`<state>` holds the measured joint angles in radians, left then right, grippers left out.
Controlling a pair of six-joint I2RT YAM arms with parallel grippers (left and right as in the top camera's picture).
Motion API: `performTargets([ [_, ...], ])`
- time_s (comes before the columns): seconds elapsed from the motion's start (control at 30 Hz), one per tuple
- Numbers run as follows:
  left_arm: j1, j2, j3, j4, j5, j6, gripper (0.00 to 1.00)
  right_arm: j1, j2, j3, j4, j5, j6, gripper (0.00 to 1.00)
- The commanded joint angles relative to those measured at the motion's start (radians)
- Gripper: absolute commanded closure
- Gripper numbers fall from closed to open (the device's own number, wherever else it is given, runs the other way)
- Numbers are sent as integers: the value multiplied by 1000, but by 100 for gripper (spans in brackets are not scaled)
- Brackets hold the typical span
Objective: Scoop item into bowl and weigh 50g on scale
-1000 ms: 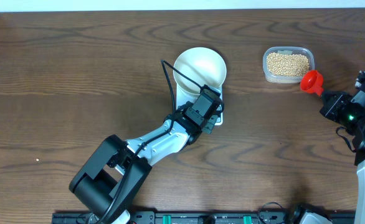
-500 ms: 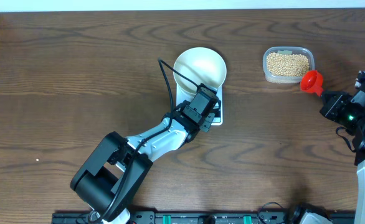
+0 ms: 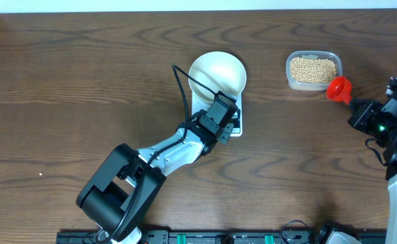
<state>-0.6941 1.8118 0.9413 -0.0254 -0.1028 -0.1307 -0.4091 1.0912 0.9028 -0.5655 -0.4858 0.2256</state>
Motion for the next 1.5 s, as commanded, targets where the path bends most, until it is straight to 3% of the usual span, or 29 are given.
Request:
performTargets([
  [0.0, 2, 14, -4, -26, 17, -9, 92, -5, 0, 18, -3, -14, -18, 99],
  [1.47, -21, 11, -2, 32, 13, -12, 92, -5, 0, 18, -3, -13, -18, 99],
])
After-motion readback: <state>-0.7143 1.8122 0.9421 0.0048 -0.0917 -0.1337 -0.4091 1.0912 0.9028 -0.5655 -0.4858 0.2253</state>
